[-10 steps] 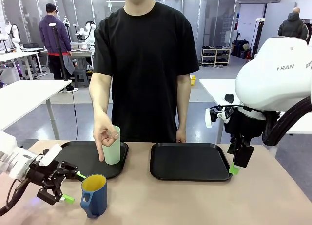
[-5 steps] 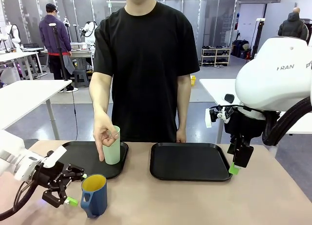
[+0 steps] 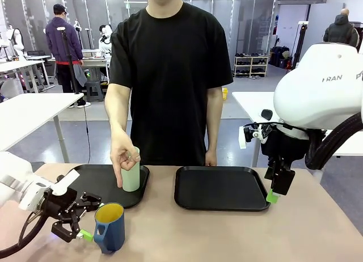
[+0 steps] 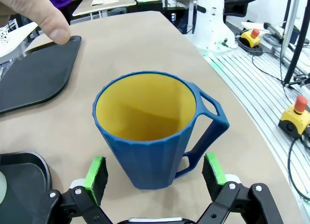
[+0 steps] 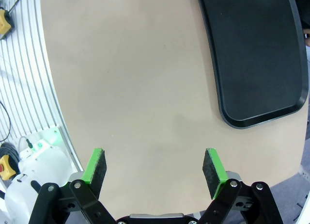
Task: Sort and store the cups by type.
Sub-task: Pick up the Handle plastic cup and place it into the empty Flat Tray.
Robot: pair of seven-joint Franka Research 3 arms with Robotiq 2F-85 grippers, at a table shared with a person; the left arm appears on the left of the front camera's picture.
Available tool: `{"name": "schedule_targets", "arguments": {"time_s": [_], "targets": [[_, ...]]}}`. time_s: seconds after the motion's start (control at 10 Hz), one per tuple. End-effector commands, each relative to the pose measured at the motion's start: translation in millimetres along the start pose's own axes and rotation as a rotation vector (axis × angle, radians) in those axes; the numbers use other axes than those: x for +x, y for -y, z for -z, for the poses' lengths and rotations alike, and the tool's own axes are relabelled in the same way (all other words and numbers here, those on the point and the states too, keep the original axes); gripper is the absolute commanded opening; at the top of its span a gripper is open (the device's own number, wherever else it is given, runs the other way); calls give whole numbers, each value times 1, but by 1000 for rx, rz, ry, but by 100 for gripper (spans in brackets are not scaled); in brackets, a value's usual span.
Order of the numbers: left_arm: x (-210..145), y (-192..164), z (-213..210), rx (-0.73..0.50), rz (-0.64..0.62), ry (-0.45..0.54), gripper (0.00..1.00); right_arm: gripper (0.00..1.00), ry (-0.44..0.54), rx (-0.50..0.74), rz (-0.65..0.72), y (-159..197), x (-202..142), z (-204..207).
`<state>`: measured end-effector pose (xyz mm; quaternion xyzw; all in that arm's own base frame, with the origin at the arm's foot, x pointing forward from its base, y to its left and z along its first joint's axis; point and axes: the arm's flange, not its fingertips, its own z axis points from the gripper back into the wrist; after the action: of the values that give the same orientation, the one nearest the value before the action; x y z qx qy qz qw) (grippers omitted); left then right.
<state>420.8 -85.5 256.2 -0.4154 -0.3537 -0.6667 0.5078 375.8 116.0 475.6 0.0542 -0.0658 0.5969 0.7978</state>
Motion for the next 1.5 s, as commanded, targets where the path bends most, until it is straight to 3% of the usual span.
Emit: {"name": "schedule_targets", "arguments": {"time_s": [0.0,1.4], "targets": [[-5,-7,6,-22,33,18,100,100,-11,-3,9,0,-1,0],[-3,-19,51,-69,25,95,100,100,-11,-3,9,0,-1,0]]}}
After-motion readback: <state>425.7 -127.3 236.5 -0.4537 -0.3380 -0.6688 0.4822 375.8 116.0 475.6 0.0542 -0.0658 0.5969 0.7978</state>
